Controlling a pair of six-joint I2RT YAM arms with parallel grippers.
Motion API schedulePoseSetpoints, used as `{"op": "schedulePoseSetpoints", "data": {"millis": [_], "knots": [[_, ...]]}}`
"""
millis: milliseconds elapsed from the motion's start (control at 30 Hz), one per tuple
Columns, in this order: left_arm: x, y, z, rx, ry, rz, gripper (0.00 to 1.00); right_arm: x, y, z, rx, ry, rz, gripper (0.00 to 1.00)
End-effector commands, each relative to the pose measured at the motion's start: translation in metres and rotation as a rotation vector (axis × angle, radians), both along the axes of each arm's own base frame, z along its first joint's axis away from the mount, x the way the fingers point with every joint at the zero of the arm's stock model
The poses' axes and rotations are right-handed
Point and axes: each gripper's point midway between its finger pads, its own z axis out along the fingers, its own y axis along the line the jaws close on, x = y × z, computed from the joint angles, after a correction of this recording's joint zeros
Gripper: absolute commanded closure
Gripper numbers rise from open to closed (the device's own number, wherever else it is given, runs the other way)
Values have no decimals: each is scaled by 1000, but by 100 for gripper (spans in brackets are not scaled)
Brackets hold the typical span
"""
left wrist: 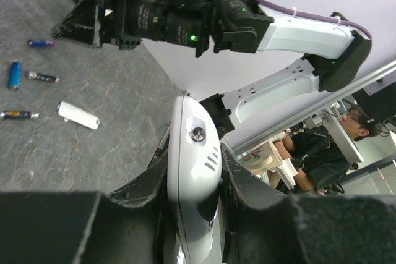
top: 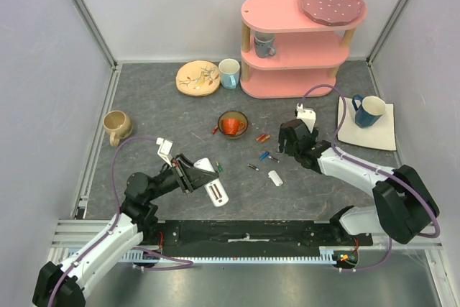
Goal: Load the batteries into the remote control
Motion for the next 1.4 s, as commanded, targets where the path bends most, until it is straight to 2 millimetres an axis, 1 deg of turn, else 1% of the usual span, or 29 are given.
{"op": "schedulePoseSetpoints", "data": {"millis": [0,33,67,100,200,333,467,500,633,967,1200,1367], "knots": [[10,5,-45,100,88,69,98,11,-6,4,0,-31,-60,17],[13,6,-40,104,74,85,98,14,-3,4,-4,-26,-48,19],[15,7,-47,126,105,101,98,15,0,3,-4,-17,-31,19],[18,9,-43,120,93,126,98,16,1,3,-16,-11,-15,20],[20,12,-40,114,81,149,98,22,6,0,-24,2,-2,20],[20,11,-47,121,109,144,98,28,10,-9,-38,27,0,21],[17,11,-46,113,105,131,98,33,11,-15,-51,40,-3,22],[17,11,-46,113,106,131,98,33,11,-20,-58,53,0,23],[17,12,-46,108,103,135,98,31,10,-28,-61,72,7,25],[16,11,-49,111,111,132,98,31,11,-35,-64,81,22,33],[16,11,-48,109,110,130,98,29,8,-44,-78,110,34,45],[17,12,-49,112,118,136,98,25,4,-50,-77,123,37,50]]}}
